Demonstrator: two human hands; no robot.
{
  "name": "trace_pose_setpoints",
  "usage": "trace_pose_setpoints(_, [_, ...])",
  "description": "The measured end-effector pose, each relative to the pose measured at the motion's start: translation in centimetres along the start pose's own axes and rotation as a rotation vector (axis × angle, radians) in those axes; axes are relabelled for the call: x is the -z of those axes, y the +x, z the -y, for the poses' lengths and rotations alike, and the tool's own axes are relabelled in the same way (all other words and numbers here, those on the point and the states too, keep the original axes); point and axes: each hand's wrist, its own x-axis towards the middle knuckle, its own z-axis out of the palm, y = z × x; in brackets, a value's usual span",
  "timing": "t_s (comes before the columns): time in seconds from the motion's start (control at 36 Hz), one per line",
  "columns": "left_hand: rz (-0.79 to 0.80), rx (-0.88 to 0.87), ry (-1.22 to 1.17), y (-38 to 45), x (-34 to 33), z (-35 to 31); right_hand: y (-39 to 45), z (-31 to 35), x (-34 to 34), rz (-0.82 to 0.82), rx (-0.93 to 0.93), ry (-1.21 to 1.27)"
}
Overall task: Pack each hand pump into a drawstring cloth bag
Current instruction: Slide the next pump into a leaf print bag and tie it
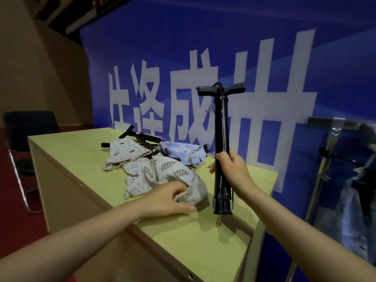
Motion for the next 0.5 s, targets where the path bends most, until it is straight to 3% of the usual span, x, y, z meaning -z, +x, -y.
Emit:
trace_pose_setpoints(0.06, [-0.063,-0.019,-0.017,0.1,-0.8,-0.3,0.1,-0.5,0.5,0.008,-0.019,-0.03])
trace_pose_setpoints(0.19, [-0.301,0.28,-0.868,1.1,0.2,-1.1,-0.2,-1.8,1.5,0.061,-0.018,-0.011])
trace_pose_setpoints(0.25, [-0.349,0.303,-1.042,1.3,1.5,-1.4,-0.1,-2.1,1.6,0.079,-0.029,0.073])
trace_pose_setpoints(0.39, [-0.369,0.251,-1.13,1.3,3.7,-1.8,0.9,-0.8,1.4,0.096,-0.065,0.367])
trace_pose_setpoints(0.5, [-0.37,0.182,-1.072,0.9,4.5,-3.0,1.6,0.2,0.5,0.073,-0.054,0.414])
